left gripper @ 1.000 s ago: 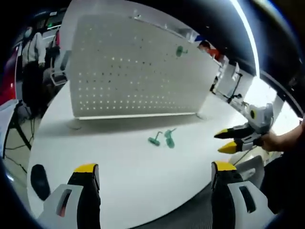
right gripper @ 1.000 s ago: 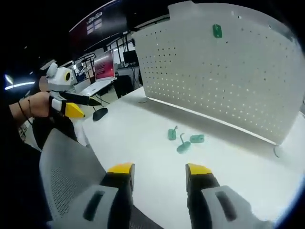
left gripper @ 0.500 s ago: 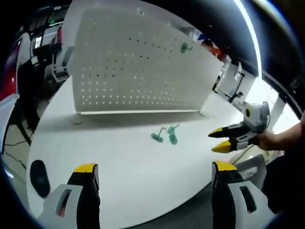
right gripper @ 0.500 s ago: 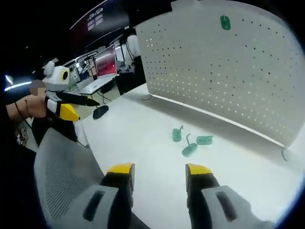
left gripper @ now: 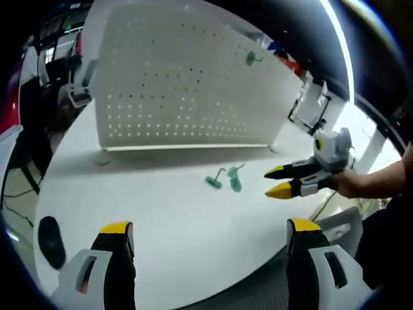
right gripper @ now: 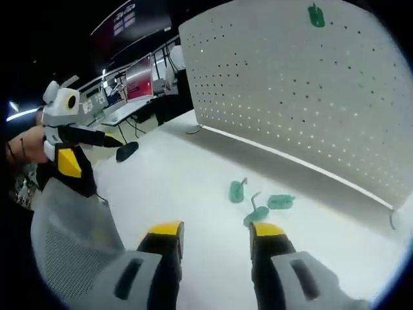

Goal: Insert the hook assembly into the mounting plate slot until the hook locks in place.

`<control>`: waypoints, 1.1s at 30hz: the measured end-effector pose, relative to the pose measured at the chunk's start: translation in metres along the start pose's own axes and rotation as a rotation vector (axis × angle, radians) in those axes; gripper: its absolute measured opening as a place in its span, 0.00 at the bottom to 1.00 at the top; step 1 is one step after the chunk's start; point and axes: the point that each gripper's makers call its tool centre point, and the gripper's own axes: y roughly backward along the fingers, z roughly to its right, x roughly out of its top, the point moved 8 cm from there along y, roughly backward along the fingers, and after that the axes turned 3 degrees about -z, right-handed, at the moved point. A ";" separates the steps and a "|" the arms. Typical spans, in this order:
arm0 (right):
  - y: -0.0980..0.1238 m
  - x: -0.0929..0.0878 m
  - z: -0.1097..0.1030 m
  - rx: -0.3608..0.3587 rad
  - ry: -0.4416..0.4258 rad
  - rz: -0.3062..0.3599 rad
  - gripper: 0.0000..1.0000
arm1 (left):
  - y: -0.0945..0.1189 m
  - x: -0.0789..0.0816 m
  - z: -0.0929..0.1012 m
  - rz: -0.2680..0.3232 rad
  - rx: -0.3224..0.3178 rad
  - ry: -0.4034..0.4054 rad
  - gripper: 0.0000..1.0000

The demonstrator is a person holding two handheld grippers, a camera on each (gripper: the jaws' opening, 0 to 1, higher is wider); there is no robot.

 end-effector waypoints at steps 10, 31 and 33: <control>-0.032 0.005 0.018 -0.035 0.026 -0.037 0.33 | 0.000 -0.005 -0.006 -0.016 0.008 0.010 1.00; -0.078 0.013 0.040 -0.127 0.056 -0.141 0.12 | -0.002 -0.009 -0.010 -0.017 0.011 0.041 1.00; -0.080 0.014 0.041 -0.130 0.053 -0.148 0.09 | -0.002 -0.008 -0.009 -0.016 0.005 0.044 1.00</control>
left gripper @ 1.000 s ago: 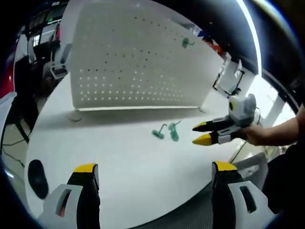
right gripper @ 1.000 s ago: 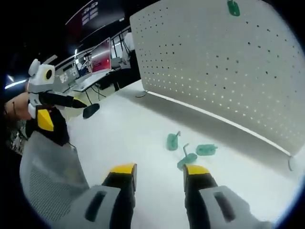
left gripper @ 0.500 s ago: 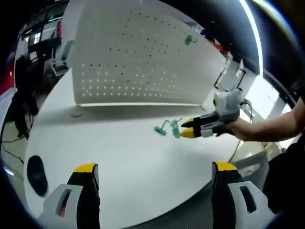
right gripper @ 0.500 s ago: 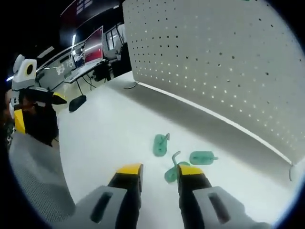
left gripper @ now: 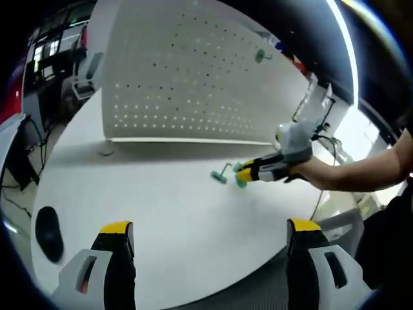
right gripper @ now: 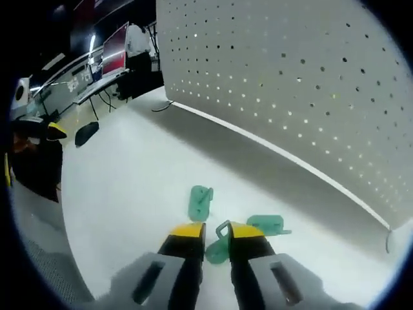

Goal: Insert the hook assembly into the mounting plate slot until the hook locks in place.

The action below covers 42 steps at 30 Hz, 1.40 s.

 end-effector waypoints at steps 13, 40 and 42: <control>0.003 0.006 0.007 -0.010 -0.046 -0.007 0.00 | -0.007 0.005 0.007 0.000 -0.024 -0.011 0.99; 0.068 0.050 -0.004 0.019 -0.176 0.275 0.00 | -0.005 0.025 0.016 0.049 -0.034 -0.016 0.99; 0.076 0.058 -0.007 0.045 -0.209 0.319 0.00 | -0.006 0.029 0.016 0.056 -0.026 -0.011 1.00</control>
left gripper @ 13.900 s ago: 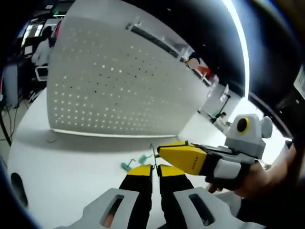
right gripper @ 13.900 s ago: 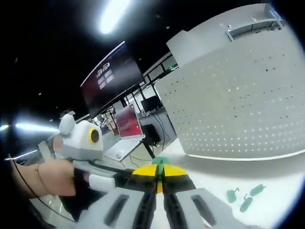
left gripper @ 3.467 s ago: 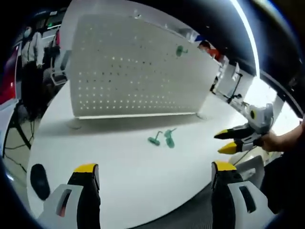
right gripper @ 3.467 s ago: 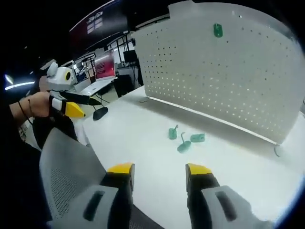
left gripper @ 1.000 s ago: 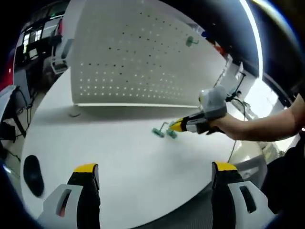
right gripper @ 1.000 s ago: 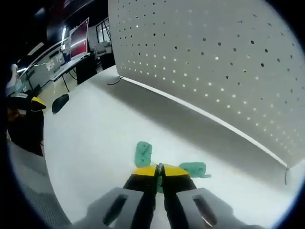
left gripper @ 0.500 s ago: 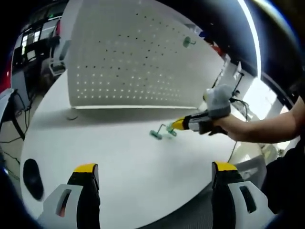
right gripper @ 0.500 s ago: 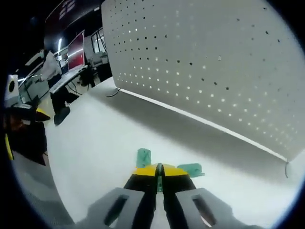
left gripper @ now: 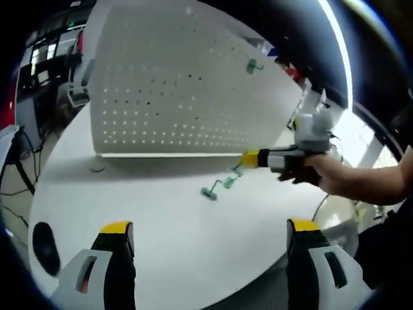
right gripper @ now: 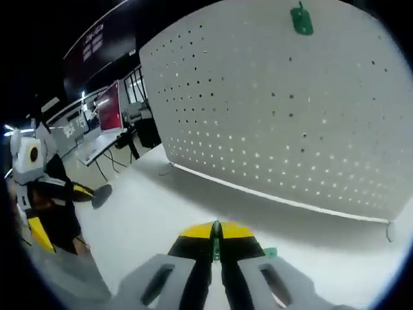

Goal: Insert the hook assembly into the mounting plate slot until the hook locks in place.

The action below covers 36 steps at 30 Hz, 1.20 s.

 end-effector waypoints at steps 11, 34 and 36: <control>0.033 0.028 -0.043 0.112 -0.083 0.161 0.00 | -0.004 0.029 0.008 0.059 -0.031 0.045 0.88; 0.058 0.041 -0.115 0.298 -0.102 0.367 0.00 | -0.007 0.054 0.030 0.175 -0.167 0.191 0.41; 0.058 0.042 -0.119 0.307 -0.087 0.376 0.00 | -0.006 0.055 0.031 0.179 -0.178 0.201 0.36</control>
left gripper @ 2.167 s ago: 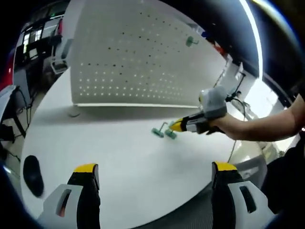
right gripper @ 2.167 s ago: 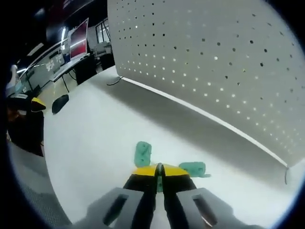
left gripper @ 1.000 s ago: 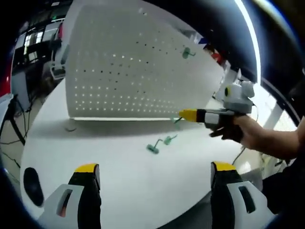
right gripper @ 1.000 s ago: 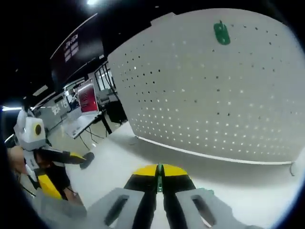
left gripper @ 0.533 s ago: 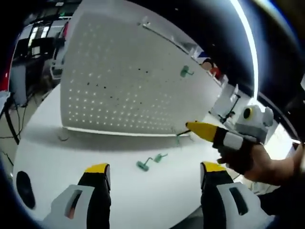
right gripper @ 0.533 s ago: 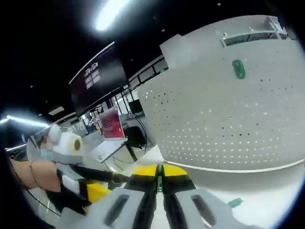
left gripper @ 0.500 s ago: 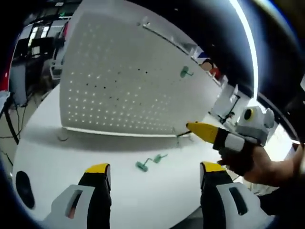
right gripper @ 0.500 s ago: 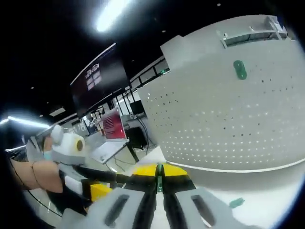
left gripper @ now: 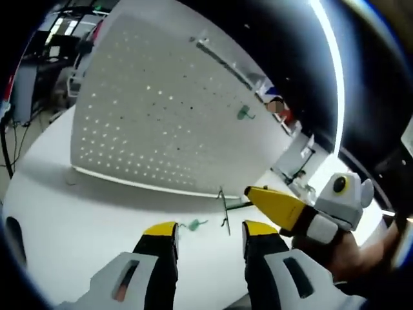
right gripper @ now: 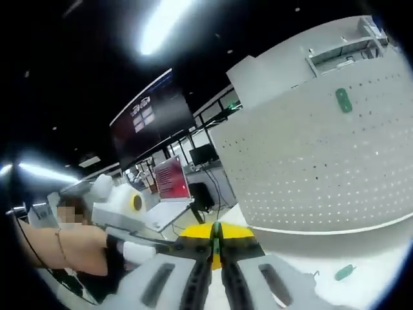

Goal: Insert the hook assembly into the mounting plate slot until the hook locks in place.

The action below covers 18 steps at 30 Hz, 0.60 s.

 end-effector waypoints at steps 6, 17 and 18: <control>-0.001 0.002 -0.006 0.010 0.031 0.019 0.00 | 0.003 0.000 0.001 0.019 -0.014 0.036 0.22; 0.000 -0.001 -0.008 0.020 0.044 0.013 0.00 | 0.004 -0.001 0.005 0.039 -0.050 0.083 0.07; 0.000 -0.001 -0.009 0.020 0.043 0.013 0.00 | 0.004 -0.001 0.006 0.039 -0.052 0.083 0.05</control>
